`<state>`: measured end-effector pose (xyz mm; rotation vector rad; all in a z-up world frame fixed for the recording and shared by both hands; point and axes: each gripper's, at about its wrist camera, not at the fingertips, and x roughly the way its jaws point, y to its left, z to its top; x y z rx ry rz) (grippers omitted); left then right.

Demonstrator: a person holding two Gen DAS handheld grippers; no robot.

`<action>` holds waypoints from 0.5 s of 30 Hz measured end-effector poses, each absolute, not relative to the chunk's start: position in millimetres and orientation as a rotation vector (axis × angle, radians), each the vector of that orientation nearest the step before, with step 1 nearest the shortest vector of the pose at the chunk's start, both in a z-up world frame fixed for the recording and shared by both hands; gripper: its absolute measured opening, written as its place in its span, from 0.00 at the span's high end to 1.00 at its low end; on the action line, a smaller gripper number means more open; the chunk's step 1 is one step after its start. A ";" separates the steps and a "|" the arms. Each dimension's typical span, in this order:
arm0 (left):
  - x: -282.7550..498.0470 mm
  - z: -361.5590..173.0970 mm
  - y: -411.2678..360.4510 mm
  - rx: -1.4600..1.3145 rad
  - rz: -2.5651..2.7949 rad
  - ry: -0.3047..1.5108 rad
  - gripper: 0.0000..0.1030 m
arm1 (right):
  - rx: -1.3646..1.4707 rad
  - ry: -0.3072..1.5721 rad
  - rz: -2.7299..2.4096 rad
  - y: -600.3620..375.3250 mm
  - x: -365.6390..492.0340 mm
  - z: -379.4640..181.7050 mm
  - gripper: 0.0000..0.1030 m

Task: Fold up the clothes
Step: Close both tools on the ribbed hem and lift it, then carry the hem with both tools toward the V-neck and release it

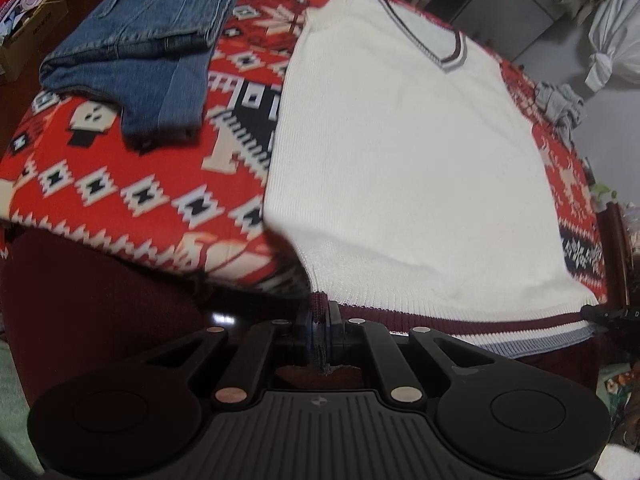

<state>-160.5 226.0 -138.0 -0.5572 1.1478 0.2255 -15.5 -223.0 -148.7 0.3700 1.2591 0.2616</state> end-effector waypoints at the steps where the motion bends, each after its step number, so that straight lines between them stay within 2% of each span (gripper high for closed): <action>1: -160.1 -135.5 228.8 -0.567 0.226 1.130 0.94 | 0.377 1.248 0.271 -221.7 -12.1 -144.1 0.93; 7: -132.9 -127.2 234.8 -0.597 0.251 1.053 0.94 | 0.395 1.196 0.297 -203.6 27.0 -127.3 0.93; 15: -68.0 -144.5 278.1 -0.737 0.298 1.077 0.94 | 0.460 1.204 0.270 -181.4 103.1 -139.3 0.93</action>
